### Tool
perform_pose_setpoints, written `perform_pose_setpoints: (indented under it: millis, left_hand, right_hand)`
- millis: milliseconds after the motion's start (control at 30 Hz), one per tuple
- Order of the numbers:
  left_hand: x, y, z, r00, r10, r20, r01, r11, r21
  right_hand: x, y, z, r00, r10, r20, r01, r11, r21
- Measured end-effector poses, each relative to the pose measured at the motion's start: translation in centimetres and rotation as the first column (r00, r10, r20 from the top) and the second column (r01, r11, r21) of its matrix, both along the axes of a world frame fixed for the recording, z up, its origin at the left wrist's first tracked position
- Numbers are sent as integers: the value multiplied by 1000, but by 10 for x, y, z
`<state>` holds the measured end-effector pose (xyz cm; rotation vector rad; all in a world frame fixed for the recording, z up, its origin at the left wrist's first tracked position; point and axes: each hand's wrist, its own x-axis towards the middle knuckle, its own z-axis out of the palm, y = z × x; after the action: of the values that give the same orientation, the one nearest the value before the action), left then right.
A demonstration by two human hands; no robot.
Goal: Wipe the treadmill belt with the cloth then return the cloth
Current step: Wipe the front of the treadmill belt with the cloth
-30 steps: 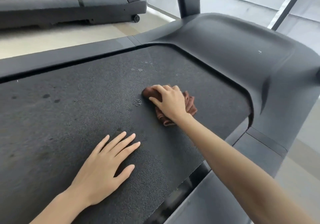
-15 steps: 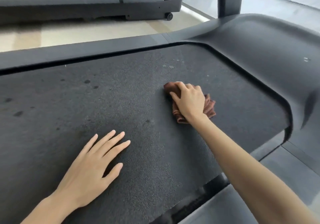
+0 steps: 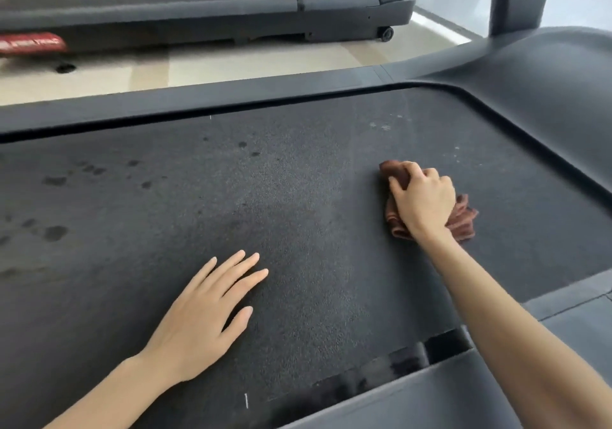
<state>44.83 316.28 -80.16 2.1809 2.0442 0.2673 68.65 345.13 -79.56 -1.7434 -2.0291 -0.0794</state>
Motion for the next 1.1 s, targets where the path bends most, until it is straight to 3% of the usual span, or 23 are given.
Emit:
perform_pose_setpoints:
  millis: [133,267,333,400,467,533,700,900,1000,1100]
  left_hand:
    - [-3,-1,2,1000,-7,8,7,1000,-5]
    - [-30,-36,5,999,-27,30,27,1000,-5]
    - [-55,-68,6,1000,16,17,-16,1000,7]
    - [-80,-97,8,997,78,14,-78,997,8]
    - [-100,-119,10,989,146,25,-146,989,0]
    - [-117,-137,9,982,190,25,-190,982,6]
    - [-160,-186,6,977,213,-13,-213,977,26]
    - [-224,-257,5,971,234,-49,-233,972,26]
    - [-259,-300,8,956,287,-68,-288,958,-6]
    - [-291,-338,8,939,343,-15,-344,939,-15]
  right_hand:
    - [-96,-66,1,939,338,54,-338,941,-22]
    - [-89,-136,-2,694,713,96,-720,692,63]
    - [-61,-132,-3,719,683,127,-695,713,96]
    - [-56,-109,1,861,503,74,-507,860,60]
    - [-81,-93,4,956,289,38,-289,957,-9]
    - [-124,-100,3,973,224,52,-223,975,-15]
    - [-260,-197,-1,895,441,68,-440,897,-23]
    - [-373,-317,-2,686,724,70,-724,689,-41]
    - [-349,-320,1,676,730,101,-729,683,-54]
    - [-296,-308,1,777,617,123,-623,782,9]
